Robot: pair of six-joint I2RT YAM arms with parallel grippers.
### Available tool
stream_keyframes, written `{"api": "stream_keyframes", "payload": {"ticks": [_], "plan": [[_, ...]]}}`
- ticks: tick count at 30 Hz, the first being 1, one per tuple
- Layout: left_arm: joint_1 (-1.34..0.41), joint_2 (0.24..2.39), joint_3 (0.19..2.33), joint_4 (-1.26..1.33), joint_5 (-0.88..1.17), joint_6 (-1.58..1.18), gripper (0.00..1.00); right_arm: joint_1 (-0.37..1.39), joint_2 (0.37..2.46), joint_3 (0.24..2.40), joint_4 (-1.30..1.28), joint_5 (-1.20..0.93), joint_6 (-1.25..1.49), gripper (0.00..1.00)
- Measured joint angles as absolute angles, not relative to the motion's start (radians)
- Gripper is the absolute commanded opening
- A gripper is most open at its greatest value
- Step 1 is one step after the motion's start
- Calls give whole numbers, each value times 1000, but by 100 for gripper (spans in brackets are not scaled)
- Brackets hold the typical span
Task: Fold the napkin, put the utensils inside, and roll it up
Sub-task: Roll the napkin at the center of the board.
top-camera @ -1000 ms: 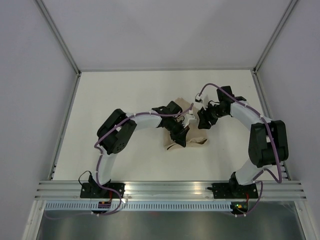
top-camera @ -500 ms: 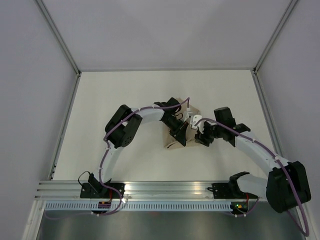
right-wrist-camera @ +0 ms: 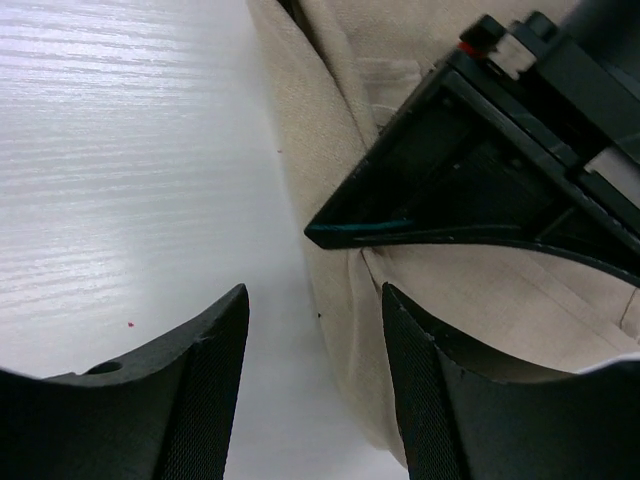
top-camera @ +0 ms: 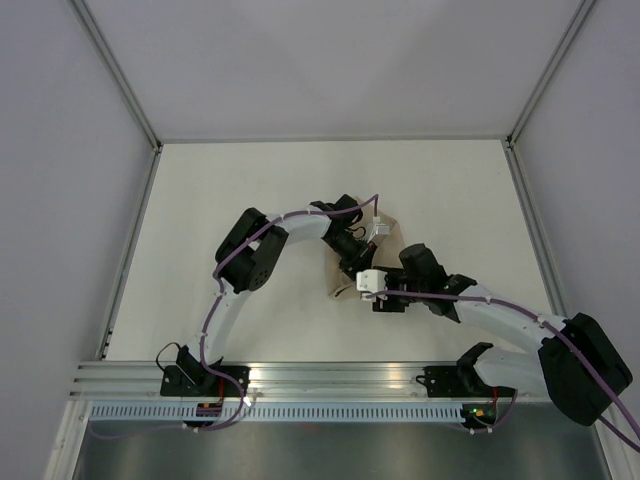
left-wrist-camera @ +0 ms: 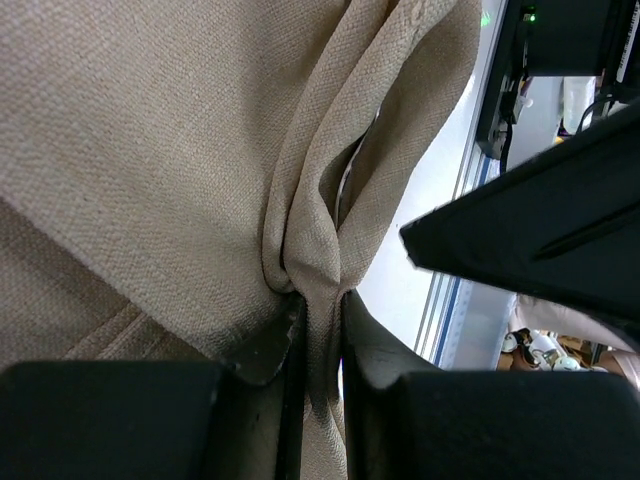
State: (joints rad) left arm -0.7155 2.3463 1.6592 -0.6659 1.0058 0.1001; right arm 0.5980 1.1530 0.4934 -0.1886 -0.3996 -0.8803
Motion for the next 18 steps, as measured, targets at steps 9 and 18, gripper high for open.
{"api": "stream_keyframes", "payload": {"ticks": [9, 18], "plan": [[-714, 2358, 1675, -689, 1015, 100, 2, 692, 1243, 453, -35, -262, -914, 62], [-713, 2363, 1676, -704, 1027, 100, 2, 705, 1308, 450, 56, -203, -942, 49]]}}
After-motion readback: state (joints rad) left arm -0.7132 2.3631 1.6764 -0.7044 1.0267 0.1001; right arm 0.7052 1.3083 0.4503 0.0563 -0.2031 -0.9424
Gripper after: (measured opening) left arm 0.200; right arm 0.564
